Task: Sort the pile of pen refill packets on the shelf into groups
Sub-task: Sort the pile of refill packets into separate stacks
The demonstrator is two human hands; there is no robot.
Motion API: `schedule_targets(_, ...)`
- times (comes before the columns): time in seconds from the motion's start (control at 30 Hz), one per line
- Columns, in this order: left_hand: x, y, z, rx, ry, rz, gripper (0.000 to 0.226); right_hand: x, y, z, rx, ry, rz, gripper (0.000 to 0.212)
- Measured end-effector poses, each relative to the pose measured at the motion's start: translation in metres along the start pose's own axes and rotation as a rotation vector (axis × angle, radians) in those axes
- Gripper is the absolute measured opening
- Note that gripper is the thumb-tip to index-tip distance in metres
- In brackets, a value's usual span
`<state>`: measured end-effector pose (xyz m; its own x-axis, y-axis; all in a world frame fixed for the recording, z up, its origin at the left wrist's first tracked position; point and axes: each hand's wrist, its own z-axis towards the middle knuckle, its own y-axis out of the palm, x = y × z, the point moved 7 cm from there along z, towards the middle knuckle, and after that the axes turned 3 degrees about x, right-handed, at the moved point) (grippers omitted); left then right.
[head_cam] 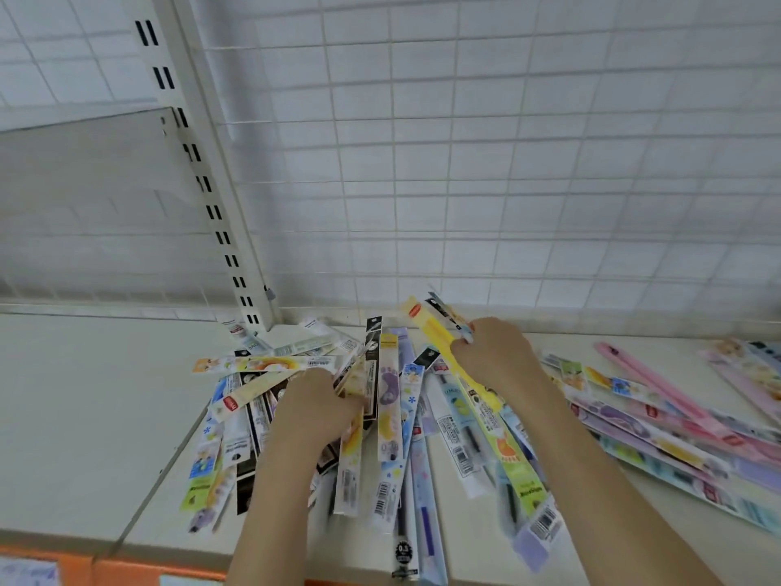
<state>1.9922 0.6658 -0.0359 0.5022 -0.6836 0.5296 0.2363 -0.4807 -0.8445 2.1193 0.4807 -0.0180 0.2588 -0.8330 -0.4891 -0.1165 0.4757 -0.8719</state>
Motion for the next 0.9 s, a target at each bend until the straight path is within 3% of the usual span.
schedule_targets(0.17, -0.004, -0.024, -0.007, 0.094, -0.011, -0.264, 0.024, -0.018, 0.003, -0.005, -0.045, -0.055, 0.103, 0.016)
schedule_targets(0.37, -0.023, -0.058, -0.021, 0.211, -0.076, -0.455, 0.018, -0.055, 0.016, -0.019, -0.104, -0.13, 0.194, 0.059)
schedule_targets(0.57, -0.036, -0.064, -0.027, 0.166, -0.11, -0.462, 0.026, -0.068, 0.033, -0.021, -0.117, -0.159, 0.004, 0.041)
schedule_targets(0.63, -0.039, -0.061, -0.03, 0.157, -0.155, -0.59, 0.023, -0.069, 0.034, -0.021, -0.102, -0.167, -0.005, 0.04)
schedule_targets(0.73, -0.037, -0.062, -0.033, 0.197, -0.202, -0.72, 0.016, -0.067, 0.033, -0.02, -0.109, -0.183, -0.015, 0.039)
schedule_targets(0.9, -0.039, -0.064, -0.027, 0.272, -0.197, -0.681, 0.014, -0.058, 0.033, -0.015, -0.123, -0.175, 0.013, 0.029)
